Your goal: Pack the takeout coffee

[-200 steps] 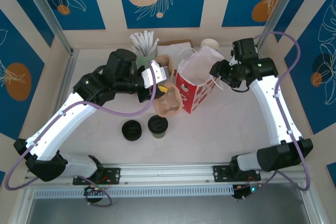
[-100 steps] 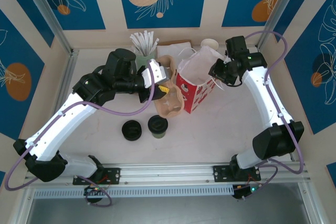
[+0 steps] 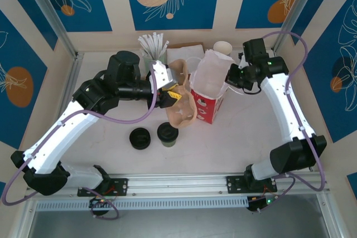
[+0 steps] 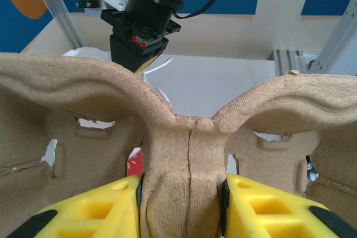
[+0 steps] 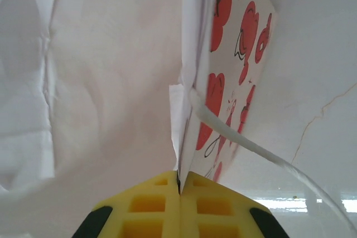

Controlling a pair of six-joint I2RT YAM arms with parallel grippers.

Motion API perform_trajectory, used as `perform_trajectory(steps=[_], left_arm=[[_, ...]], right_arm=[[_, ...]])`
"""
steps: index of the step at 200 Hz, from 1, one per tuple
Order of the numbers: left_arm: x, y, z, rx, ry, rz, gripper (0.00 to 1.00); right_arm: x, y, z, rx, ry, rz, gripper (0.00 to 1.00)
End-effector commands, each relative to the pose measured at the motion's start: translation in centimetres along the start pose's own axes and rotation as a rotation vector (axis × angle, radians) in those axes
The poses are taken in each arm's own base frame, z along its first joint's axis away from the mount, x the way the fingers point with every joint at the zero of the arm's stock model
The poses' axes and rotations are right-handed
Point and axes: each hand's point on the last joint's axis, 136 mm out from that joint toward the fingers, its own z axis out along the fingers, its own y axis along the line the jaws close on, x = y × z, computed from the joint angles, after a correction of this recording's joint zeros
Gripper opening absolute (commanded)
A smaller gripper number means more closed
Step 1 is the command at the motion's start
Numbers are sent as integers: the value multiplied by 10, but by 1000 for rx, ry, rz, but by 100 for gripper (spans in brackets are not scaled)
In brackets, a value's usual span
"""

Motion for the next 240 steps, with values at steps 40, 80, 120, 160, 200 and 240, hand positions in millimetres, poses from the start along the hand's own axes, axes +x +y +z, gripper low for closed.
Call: perform_trajectory(steps=[40,80,120,160,200,240], left_arm=[[-33,-18,-7,96,-115,-18,37],[-34,-23,3,151,-121,-50,37],[-24,-28,24,214,-88,-102,36],[-16,-33,47,272,-52,-150,36],[-5,-34,67,303,-30,-191,35],[12,-29,83,296,22,-177,35]], right_arm=[[43,32,-49,-126,31,-179,0],[76,45,-54,-149,97,-262,0],[100,48,-51,-156,159,-303,0],[107,29,-37,-73,190,-331,0],[108,5,-28,48,200,-355,0],[107,2,-30,50,180,-379,0]])
